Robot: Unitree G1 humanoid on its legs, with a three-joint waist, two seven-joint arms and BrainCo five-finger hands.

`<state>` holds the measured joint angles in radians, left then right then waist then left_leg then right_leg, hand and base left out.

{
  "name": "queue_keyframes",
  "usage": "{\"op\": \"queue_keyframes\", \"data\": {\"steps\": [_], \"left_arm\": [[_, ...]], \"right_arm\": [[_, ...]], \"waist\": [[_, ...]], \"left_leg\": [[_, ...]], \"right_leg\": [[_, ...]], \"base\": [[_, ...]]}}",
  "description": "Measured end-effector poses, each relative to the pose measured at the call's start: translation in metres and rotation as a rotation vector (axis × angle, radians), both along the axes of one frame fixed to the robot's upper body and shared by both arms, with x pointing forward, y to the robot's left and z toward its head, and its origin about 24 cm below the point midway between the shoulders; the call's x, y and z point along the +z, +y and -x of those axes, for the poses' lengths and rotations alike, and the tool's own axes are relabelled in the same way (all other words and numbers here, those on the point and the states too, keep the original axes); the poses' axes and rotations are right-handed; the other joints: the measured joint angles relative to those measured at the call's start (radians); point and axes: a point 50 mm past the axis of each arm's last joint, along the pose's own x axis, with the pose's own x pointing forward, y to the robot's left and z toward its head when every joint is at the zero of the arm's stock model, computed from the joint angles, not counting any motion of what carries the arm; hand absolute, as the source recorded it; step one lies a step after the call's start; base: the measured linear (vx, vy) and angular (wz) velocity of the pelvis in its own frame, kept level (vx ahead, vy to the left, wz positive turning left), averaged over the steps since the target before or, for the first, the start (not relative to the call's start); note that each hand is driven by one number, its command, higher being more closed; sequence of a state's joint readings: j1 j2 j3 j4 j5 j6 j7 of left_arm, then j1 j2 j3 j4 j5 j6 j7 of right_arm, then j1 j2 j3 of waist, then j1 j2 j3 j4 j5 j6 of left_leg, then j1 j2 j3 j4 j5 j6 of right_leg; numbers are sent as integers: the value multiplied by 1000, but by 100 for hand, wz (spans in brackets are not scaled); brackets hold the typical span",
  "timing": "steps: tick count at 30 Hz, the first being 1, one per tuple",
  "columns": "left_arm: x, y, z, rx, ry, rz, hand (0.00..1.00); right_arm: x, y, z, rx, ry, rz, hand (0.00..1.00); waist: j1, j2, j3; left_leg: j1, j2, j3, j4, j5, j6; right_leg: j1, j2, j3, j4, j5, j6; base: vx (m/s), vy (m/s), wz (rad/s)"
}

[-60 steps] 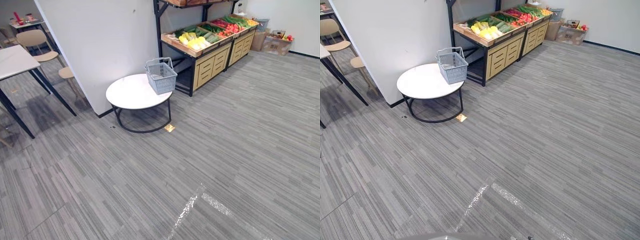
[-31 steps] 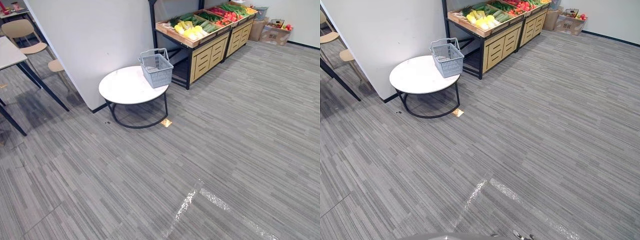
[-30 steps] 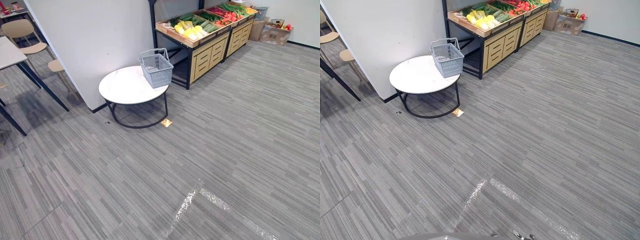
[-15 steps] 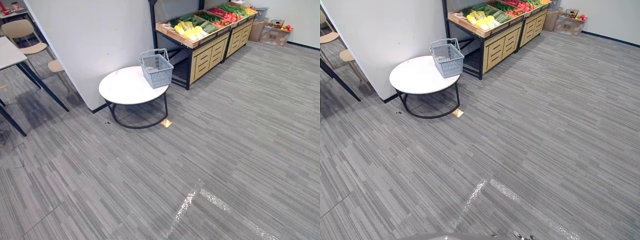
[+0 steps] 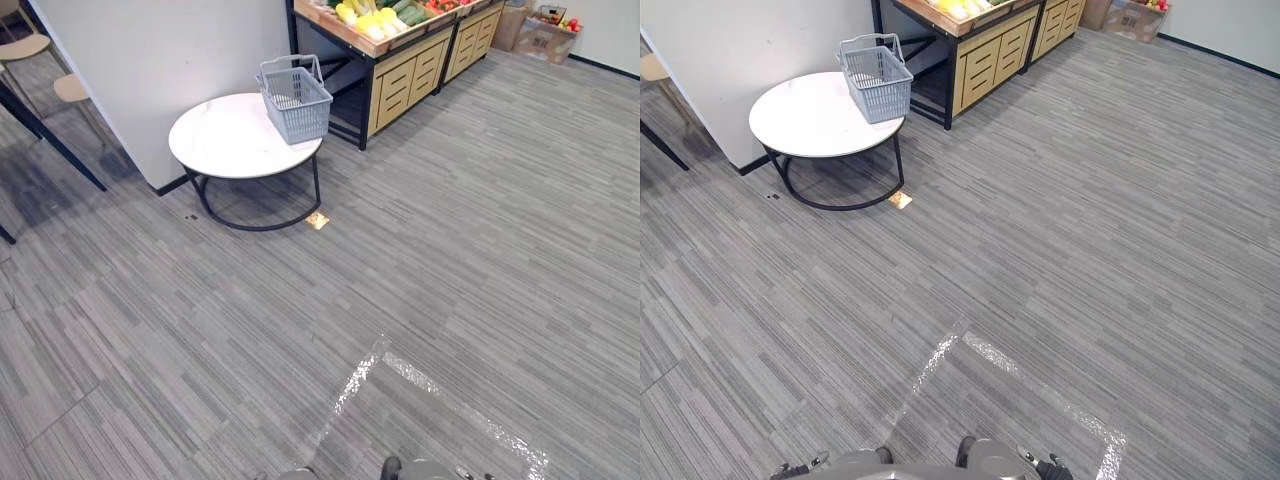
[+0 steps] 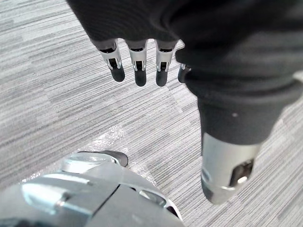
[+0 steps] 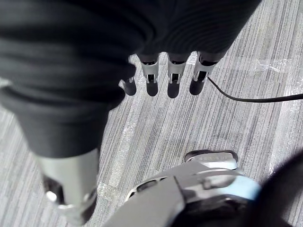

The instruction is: Pick vegetable in the basket

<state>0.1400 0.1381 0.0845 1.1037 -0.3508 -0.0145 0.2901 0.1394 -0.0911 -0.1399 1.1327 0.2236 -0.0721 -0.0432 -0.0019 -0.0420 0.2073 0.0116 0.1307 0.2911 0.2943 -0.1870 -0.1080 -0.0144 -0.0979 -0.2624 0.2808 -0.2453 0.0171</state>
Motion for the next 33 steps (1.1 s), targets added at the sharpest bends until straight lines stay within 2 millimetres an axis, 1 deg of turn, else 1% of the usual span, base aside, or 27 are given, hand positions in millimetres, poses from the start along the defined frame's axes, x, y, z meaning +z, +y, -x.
{"op": "queue_keyframes", "data": {"steps": [1, 2, 3, 4, 6, 7, 8, 9, 10, 11, 12, 13, 14, 15, 18, 21, 22, 23, 24, 25, 26, 28, 29, 30, 31, 32, 33], "left_arm": [[1, 2, 0, 18, -11, -5, 0], [0, -5, 1, 59, -25, 11, 0], [-1, -8, 5, 72, -17, 19, 0], [-2, -10, 9, 86, -8, 25, 0], [-4, -15, 31, 93, 46, 38, 0], [-5, -17, 37, 90, 62, 46, 0], [-6, -23, 50, 80, 97, 67, 0], [-7, -24, 55, 77, 109, 73, 0], [-7, -29, 58, 51, 125, 85, 0], [-8, -33, 66, 43, 145, 95, 0], [-8, -39, 71, 21, 162, 108, 0], [-9, -40, 75, 16, 172, 115, 0], [-9, -42, 81, -12, 194, 126, 0], [-9, -39, 80, -51, 195, 120, 0], [-8, -31, 77, -107, 195, 109, 0], [-8, -25, 73, -122, 192, 93, 0], [-7, -20, 74, -132, 201, 83, 0], [-6, -14, 74, -133, 206, 68, 0], [-6, -10, 72, -134, 204, 58, 0], [-5, -7, 65, -137, 186, 44, 0], [-1, 4, 45, -139, 135, -8, 0], [1, 8, 30, -134, 92, -39, 0], [5, 10, 4, -112, 9, -71, 0], [9, 9, -16, -94, -62, -83, 0], [11, 9, -27, -88, -99, -86, 0], [17, 5, -51, -61, -192, -86, 0], [22, 3, -65, -50, -243, -87, 0]], "right_arm": [[0, -1, 2, 2, 5, 2, 0], [2, -7, 2, 17, 3, 19, 0], [3, -8, -1, 29, -7, 27, 0], [3, -11, -2, 36, -6, 34, 0], [5, -14, -15, 50, -30, 48, 0], [6, -16, -17, 53, -34, 51, 0], [7, -17, -21, 55, -46, 52, 0], [7, -17, -22, 56, -47, 50, 0], [7, -17, -20, 56, -45, 45, 0], [7, -17, -19, 54, -47, 41, 0], [7, -18, -18, 57, -53, 34, 0], [7, -17, -18, 58, -54, 30, 0], [6, -14, -17, 59, -58, 19, 0], [6, -10, -19, 72, -73, 2, 0], [6, -3, -25, 93, -108, -10, 0], [7, -4, -26, 113, -114, -3, 0], [7, -3, -27, 115, -119, -6, 0], [7, -2, -27, 120, -125, -5, 0], [8, -1, -28, 136, -127, 0, 0], [8, -1, -29, 151, -130, 5, 0], [9, 1, -31, 167, -136, 7, 0], [8, 3, -32, 183, -134, 6, 0], [9, 2, -32, 192, -137, 10, 0], [10, 2, -33, 209, -143, 16, 0], [10, 2, -33, 223, -142, 19, 0], [11, 0, -32, 223, -148, 33, 0], [12, -1, -31, 221, -155, 46, 0]], "waist": [[-2, 2, 1], [2, 28, 17], [4, 31, 30], [5, 39, 31], [10, 45, 33], [11, 45, 33], [18, 45, 33], [24, 46, 33], [34, 49, 33], [36, 53, 33], [37, 59, 36], [38, 56, 37], [45, 51, 34], [47, 17, 30], [46, -1, 27], [44, -14, 18], [43, -22, 11], [39, -31, 1], [34, -33, -1], [29, -40, -5], [30, -44, -7], [27, -49, -9], [17, -44, -7], [-2, -36, -5], [-13, -32, -4], [-28, -17, -4], [-30, -6, -4]], "left_leg": [[-68, 30, 20, 145, 1, 1], [-156, 96, 41, 376, 38, 4], [-209, 121, 48, 483, 64, 3], [-225, 125, 50, 517, 47, 8], [-239, 82, 57, 426, -3, 7], [-239, 67, 55, 376, -4, 7], [-237, 35, 52, 196, 21, 6], [-236, 28, 51, 108, 48, 4], [-235, 20, 46, -70, 123, -3], [-237, 20, 28, -172, 162, -7], [-246, 35, -7, -226, 173, -4], [-250, 37, -8, -196, 223, -2], [-247, 22, 3, -139, 263, 26], [-255, 4, 10, -87, 246, 51], [-238, -33, 26, -64, 196, 100], [-173, -84, 54, -64, 132, 116], [-149, -103, 58, -66, 104, 123], [-117, -120, 58, -89, 83, 135], [-96, -125, 57, -110, 80, 133], [-69, -130, 53, -140, 77, 134], [-27, -132, 52, -176, 74, 139], [13, -131, 52, -193, 69, 157], [70, -117, 53, -204, 45, 152], [102, -99, 55, -204, 28, 143], [116, -88, 58, -204, 22, 139], [143, -59, 61, -203, 7, 118], [154, -40, 64, -203, -2, 103]], "right_leg": [[13, -3, -13, 0, -9, -1], [51, 5, -28, 0, -21, -8], [74, 8, -29, -3, -28, -10], [87, 5, -28, -4, -32, -12], [136, -21, 0, -33, -35, -11], [148, -29, 5, -43, -34, -10], [174, -44, 18, -71, -31, -1], [183, -45, 24, -84, -28, 5], [205, -44, 29, -112, -25, 21], [227, -41, 32, -130, -30, 35], [258, -37, 42, -143, -46, 61], [273, -43, 48, -143, -58, 75], [302, -70, 57, -150, -73, 73], [312, -92, 69, -144, -54, 71], [285, -137, 93, -64, 9, 89], [227, -209, 119, 141, 81, 138], [175, -243, 117, 259, 135, 159], [116, -276, 110, 375, 230, 167], [88, -288, 109, 428, 283, 165], [43, -297, 109, 523, 308, 162], [-46, -300, 85, 670, 219, 150], [-91, -298, 37, 728, 144, 130], [-134, -278, -35, 725, 58, 87], [-171, -257, -91, 670, 21, 60], [-193, -246, -117, 631, 13, 47], [-250, -216, -159, 495, 10, 40], [-276, -190, -170, 372, 26, 49]], "base": [[48, -132, 41], [73, -120, 38], [94, -79, 23], [155, 27, 3], [235, 63, -20], [255, 84, -39], [230, 96, -32], [303, 171, -37], [321, 232, -24], [417, 336, -29], [364, 320, -24], [404, 327, -30], [418, 246, -29], [432, 229, -25], [357, 216, -2], [363, 213, -3], [383, 195, 1], [256, 129, 1], [326, 144, 4], [314, 92, 0], [377, 99, -3], [350, 24, -10], [327, -30, -12], [261, -53, -9], [327, -125, 0], [392, -172, -1], [399, -181, -1]]}}
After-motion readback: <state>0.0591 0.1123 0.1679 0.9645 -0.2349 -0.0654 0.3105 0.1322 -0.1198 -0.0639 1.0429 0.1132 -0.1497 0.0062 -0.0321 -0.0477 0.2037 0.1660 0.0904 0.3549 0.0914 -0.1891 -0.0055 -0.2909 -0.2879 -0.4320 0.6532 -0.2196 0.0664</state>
